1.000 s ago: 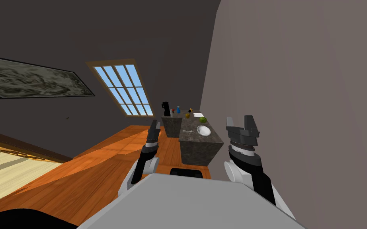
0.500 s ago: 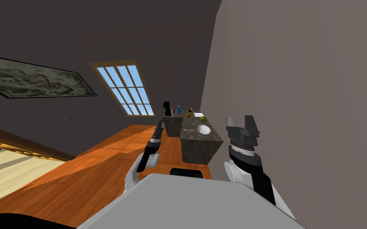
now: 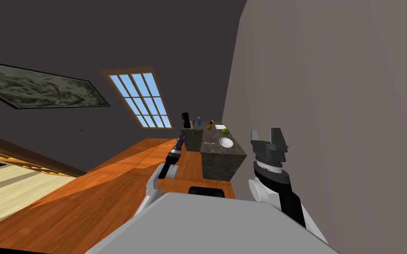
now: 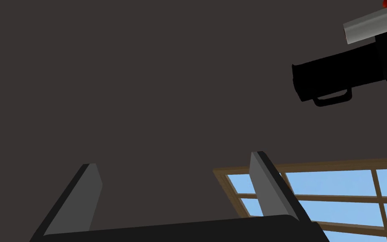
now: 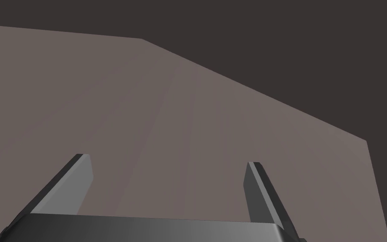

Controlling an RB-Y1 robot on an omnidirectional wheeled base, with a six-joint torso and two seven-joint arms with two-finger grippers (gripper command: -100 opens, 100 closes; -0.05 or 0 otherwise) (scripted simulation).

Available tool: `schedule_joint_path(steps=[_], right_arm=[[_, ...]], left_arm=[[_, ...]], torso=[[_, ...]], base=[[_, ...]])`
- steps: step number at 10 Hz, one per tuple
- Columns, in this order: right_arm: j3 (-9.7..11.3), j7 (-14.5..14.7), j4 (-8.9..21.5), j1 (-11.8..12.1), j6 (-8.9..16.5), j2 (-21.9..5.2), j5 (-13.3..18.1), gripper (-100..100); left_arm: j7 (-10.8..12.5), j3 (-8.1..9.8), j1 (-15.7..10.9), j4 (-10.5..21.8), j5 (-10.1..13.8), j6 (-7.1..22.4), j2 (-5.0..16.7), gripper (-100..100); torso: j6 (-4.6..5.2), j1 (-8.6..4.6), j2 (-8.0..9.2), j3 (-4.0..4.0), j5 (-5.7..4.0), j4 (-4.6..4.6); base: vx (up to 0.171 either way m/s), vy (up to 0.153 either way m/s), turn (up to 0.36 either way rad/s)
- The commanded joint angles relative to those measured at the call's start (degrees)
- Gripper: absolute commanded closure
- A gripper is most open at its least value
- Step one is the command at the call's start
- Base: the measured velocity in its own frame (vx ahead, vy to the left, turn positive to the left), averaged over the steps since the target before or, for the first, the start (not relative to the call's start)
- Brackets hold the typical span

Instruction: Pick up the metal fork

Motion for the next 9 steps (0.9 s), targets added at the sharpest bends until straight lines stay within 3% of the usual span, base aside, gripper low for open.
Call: schedule_joint_path(steps=[1,2,3,4,7,9], right_arm=[[0.0,0.0,0.0,0.0,0.0,0.0,0.0,0],[0.0,0.0,0.0,0.0,0.0,0.0,0.0,0],[0.0,0.0,0.0,0.0,0.0,0.0,0.0,0],[0.0,0.0,0.0,0.0,0.0,0.0,0.0,0],[0.0,0.0,0.0,0.0,0.0,0.0,0.0,0],[0.0,0.0,0.0,0.0,0.0,0.0,0.0,0]], left_arm=[[-0.1,0.08,-2.9,2.9,-0.7,2.9,0.6,-100],[-0.1,0.08,-3.7,3.1,-0.7,3.9,0.6,-100],[-0.1,0.23,-6.1,6.0,-1.2,5.4,1.0,-100],[-0.1,0.23,-6.7,6.0,-1.2,7.0,1.0,-100],[0.0,0.54,-12.0,11.0,-2.1,12.2,1.6,-100],[0.0,0.54,-12.9,12.0,-2.1,13.3,1.6,-100]], torso=[[0.0,0.0,0.0,0.0,0.0,0.0],[0.0,0.02,0.0,0.0,0.01,-0.01],[0.0,0.0,-0.02,-0.01,0.0,0.0],[0.0,-0.01,0.0,-0.01,0.0,-0.01],[-0.01,-0.02,0.0,0.0,-0.01,0.0],[-0.01,-0.04,0.01,0.0,-0.01,0.0]], base=[[-0.038,0.014,0.004],[-0.03,0.01,0.001],[-0.037,0.007,0.005],[-0.034,0.006,0.001],[-0.038,0.005,0.005],[-0.027,0.003,0.002]])
